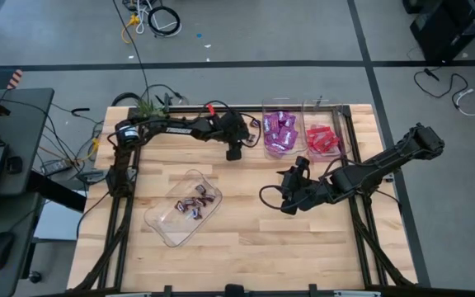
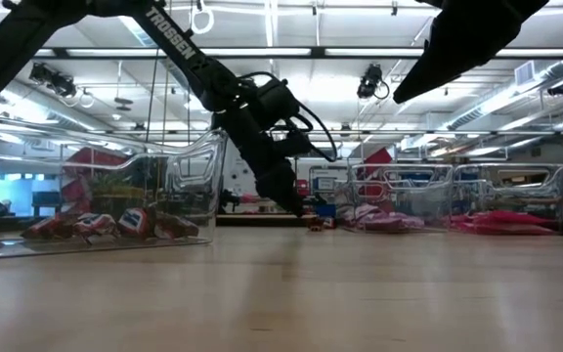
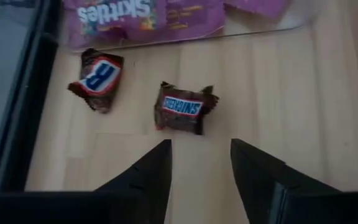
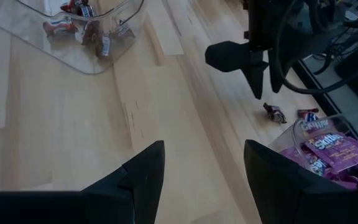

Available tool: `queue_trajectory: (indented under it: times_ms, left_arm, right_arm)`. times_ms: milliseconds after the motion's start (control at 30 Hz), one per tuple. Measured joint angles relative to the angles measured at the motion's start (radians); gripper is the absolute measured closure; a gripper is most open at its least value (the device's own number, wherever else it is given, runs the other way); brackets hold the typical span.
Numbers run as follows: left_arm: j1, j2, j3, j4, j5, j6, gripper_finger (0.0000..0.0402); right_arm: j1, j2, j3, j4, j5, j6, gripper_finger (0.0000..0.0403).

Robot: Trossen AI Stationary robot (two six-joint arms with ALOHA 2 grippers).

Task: Sort candy
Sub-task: Put the brown candy into the bottom transparent bin

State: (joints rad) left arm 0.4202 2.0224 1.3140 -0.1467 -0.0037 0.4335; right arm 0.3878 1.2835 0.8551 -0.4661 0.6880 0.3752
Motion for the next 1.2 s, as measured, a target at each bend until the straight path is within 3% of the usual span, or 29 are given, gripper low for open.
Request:
queue_trajectory:
  times_ms: [367, 533, 700, 900, 1067, 1200]
  left_arm:
    - [0.014, -0.015, 0.081, -0.121, -0.043, -0.005, 0.0224]
    - [0.051, -0.016, 0.101, -0.126, 0.129, -0.014, 0.0225]
    - [0.097, -0.016, 0.118, -0.142, 0.168, 0.028, 0.0225]
    - [0.188, -0.004, 0.160, -0.157, 0.408, -0.043, 0.0233]
    - [0.227, -0.032, 0.164, -0.217, 0.401, -0.017, 0.0260]
    - [0.255, -0.113, 0.163, -0.227, 0.409, 0.009, 0.0316]
  right_arm:
    - [-0.004, 0.000, 0.000, 0.000, 0.000, 0.026, 0.0197]
    - [-0.006, 0.000, 0.000, 0.000, 0.000, 0.026, 0.0198]
    - [-0.026, 0.000, 0.000, 0.028, -0.004, 0.014, 0.0195]
    - [-0.098, 0.000, 0.000, 0.108, -0.077, -0.044, 0.0194]
    - [-0.204, 0.000, 0.000, 0.207, -0.090, -0.134, 0.0197]
    - [-0.339, 0.002, 0.038, 0.273, -0.214, -0.243, 0.0212]
